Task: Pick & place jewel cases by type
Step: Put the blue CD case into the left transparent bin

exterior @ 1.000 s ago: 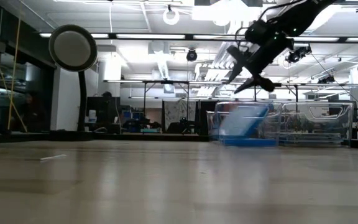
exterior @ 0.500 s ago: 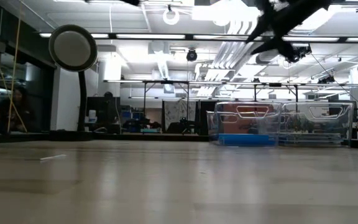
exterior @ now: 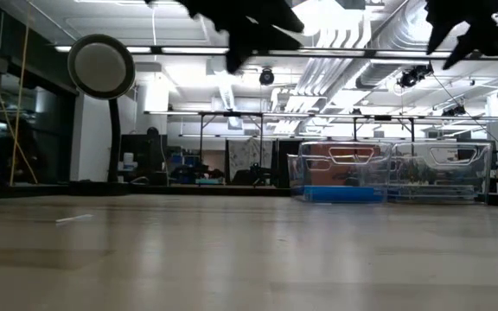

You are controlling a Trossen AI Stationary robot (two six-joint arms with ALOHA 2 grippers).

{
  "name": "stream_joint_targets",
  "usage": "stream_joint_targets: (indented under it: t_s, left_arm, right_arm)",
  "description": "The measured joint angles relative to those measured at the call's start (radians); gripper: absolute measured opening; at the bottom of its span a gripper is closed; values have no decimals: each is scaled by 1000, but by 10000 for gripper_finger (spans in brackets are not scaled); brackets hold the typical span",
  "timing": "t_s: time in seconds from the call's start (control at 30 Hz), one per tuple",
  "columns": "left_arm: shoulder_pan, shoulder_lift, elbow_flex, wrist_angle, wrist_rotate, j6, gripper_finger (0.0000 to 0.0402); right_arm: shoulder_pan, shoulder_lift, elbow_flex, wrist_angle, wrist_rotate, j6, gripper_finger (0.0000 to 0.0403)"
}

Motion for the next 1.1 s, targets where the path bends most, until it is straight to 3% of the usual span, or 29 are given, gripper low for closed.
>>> stream_joint_targets:
  t_s: [0.1, 0.2, 0.5, 0.8, 0.93, 1.1]
  left_arm:
    - [24, 70, -2, 88, 143, -1, 117]
    - [27, 112, 2, 177, 208, -4, 117]
    - [65, 127, 1, 184, 301, 58, 117]
    - [69, 127, 0, 176, 360, 112, 117]
    - [69, 127, 0, 177, 356, 115, 117]
    - [69, 145, 3, 186, 353, 133, 117]
  right_arm:
    - [129, 34, 0, -30, 18, 125, 158]
    - [247, 99, 0, -33, 13, 218, 156]
    - [625, 380, 0, -43, -102, 498, 151]
    - [981, 523, 0, -32, -125, 991, 151]
    - [1073, 586, 0, 2, -196, 1102, 151]
    - [1104, 677, 0, 51, -214, 1120, 155]
